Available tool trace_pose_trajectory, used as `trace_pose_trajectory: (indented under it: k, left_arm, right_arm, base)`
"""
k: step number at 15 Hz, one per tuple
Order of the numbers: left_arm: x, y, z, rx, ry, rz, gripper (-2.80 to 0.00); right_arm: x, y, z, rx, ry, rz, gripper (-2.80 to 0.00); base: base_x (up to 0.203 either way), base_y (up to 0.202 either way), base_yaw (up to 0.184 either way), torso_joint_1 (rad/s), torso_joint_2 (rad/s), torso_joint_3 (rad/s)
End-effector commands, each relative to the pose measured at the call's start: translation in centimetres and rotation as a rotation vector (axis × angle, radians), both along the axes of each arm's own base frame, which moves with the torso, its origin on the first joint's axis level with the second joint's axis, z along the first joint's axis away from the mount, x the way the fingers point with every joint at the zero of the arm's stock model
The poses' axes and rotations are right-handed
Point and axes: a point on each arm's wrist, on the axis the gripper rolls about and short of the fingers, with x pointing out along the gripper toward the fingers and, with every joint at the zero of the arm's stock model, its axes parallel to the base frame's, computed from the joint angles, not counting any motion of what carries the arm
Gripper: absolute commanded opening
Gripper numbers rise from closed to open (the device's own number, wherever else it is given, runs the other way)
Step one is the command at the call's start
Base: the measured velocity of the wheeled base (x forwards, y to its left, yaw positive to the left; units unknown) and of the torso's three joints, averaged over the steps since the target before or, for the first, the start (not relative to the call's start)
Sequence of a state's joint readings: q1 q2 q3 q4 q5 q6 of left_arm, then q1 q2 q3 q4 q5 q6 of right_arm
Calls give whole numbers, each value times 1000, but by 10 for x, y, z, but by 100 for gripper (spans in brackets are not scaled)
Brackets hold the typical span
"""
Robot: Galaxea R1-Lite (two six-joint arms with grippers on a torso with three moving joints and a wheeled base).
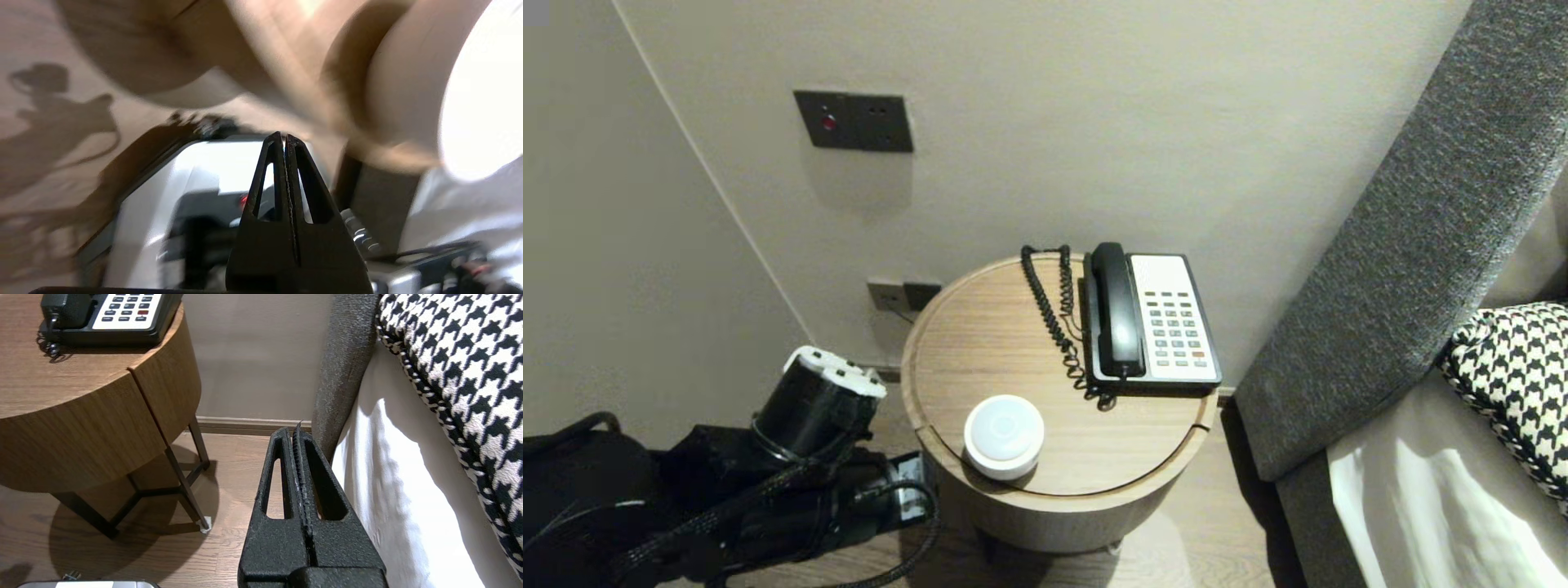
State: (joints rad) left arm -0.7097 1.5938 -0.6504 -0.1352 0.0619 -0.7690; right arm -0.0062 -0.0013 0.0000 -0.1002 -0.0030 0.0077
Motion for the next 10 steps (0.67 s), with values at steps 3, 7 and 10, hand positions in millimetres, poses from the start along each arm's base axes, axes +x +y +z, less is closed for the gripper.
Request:
trace_pose_trajectory:
  k: [3, 7, 10]
  left_arm:
    - [-36, 32, -8, 19, 15, -4, -280]
    - [-45, 68, -1, 8, -53, 99, -280]
    - [-53, 111, 12, 79, -193, 211, -280]
  right_arm:
    - [3, 0, -11, 0, 39, 0, -280]
    - [3, 0, -11, 0, 39, 0, -280]
    - [3, 0, -11, 0, 39, 0, -280]
  base:
    - [0, 0, 0, 0, 0, 0]
    - [0, 0, 0, 0, 0, 0]
    - [0, 0, 0, 0, 0, 0]
